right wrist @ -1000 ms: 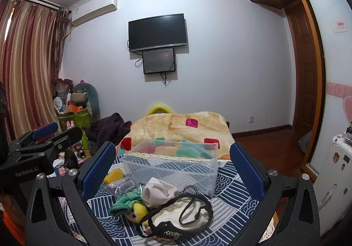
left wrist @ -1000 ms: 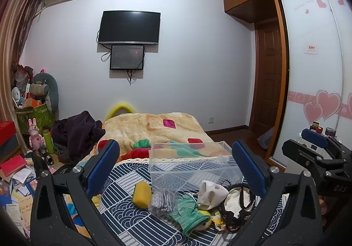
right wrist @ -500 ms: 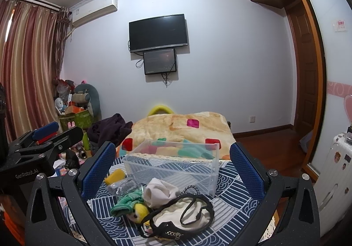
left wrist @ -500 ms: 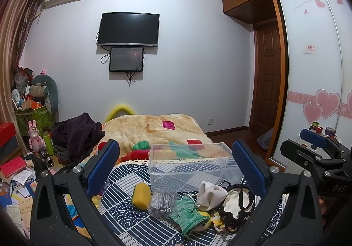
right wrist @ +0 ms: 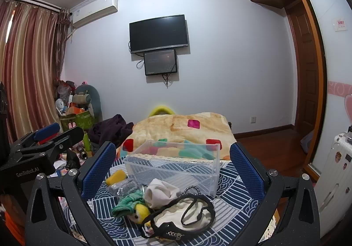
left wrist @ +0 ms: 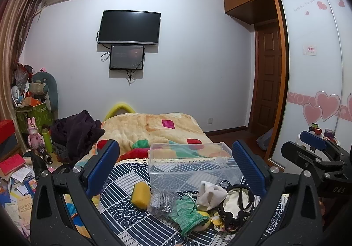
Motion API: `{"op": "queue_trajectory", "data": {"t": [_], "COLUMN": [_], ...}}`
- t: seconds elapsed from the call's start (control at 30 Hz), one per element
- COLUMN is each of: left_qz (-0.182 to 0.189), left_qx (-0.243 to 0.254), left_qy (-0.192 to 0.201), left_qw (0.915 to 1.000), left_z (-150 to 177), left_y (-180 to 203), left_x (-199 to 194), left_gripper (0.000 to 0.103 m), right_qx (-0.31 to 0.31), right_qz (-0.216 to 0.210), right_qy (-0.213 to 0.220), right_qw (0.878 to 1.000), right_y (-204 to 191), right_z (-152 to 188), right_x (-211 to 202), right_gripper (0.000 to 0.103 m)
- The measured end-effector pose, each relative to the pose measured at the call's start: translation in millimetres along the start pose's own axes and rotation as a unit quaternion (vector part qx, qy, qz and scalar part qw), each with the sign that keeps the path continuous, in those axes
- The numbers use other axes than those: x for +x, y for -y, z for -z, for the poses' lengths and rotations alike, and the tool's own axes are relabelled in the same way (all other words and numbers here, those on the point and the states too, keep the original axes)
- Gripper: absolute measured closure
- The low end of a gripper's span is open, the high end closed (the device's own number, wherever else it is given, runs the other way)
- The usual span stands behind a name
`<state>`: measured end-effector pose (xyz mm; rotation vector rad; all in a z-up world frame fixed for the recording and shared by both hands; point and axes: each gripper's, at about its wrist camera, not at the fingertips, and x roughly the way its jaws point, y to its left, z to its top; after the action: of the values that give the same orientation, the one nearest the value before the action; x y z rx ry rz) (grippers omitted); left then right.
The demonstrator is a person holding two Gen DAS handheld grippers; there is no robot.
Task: Organize soft objects
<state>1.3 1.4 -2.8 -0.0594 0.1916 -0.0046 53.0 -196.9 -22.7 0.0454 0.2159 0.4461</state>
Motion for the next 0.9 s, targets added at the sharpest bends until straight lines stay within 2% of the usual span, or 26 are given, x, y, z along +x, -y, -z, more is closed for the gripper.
{"op": "queue_trajectory", "data": {"t": [0.17, 0.23, 0.4, 0.5, 0.6, 0.7, 0.77, 0.9], "left_qz": [-0.002, -0.006, -0.003, -0.020, -0.036, -0.050, -0.045, -0.041], "left_qx": [-0.003, -0.003, -0.007, -0.012, -0.022, -0.030, -0.046, -0.079], "left_qy": [-0.017, -0.035, -0.102, -0.139, -0.160, -0.174, -0.192, -0.220], "left_qw": [0.9998, 0.9994, 0.9947, 0.9899, 0.9862, 0.9831, 0.9793, 0.9715], "left_z": [6.0, 12.7, 40.1, 59.5, 72.6, 80.3, 85.2, 93.3], "left_y": [-3.4, -6.7, -20.6, -32.1, -46.0, -57.3, -67.0, -83.8], "left_x": [10.8, 19.6, 46.8, 62.3, 76.1, 87.8, 100.0, 122.4], "left_gripper": [0.000, 0.000, 0.000, 0.000, 0.000, 0.013, 0.020, 0.026], "right_qx": [0.002, 0.002, -0.002, 0.004, 0.019, 0.025, 0.025, 0.028], "right_qz": [0.004, 0.002, 0.005, 0.007, 0.006, 0.005, 0.008, 0.012], "right_qy": [0.000, -0.008, -0.055, -0.089, -0.120, -0.149, -0.163, -0.189], "right_qw": [1.000, 1.000, 0.998, 0.996, 0.993, 0.988, 0.986, 0.981], "right_y": [1.1, 2.2, 6.9, 13.5, 21.2, 25.3, 26.9, 30.5], "right_z": [4.3, 9.3, 30.9, 45.1, 56.6, 66.3, 71.6, 78.8], "right_x": [3.5, 7.4, 23.7, 37.8, 51.7, 60.5, 63.6, 72.9], "right_gripper": [0.000, 0.000, 0.000, 0.000, 0.000, 0.002, 0.006, 0.016]}}
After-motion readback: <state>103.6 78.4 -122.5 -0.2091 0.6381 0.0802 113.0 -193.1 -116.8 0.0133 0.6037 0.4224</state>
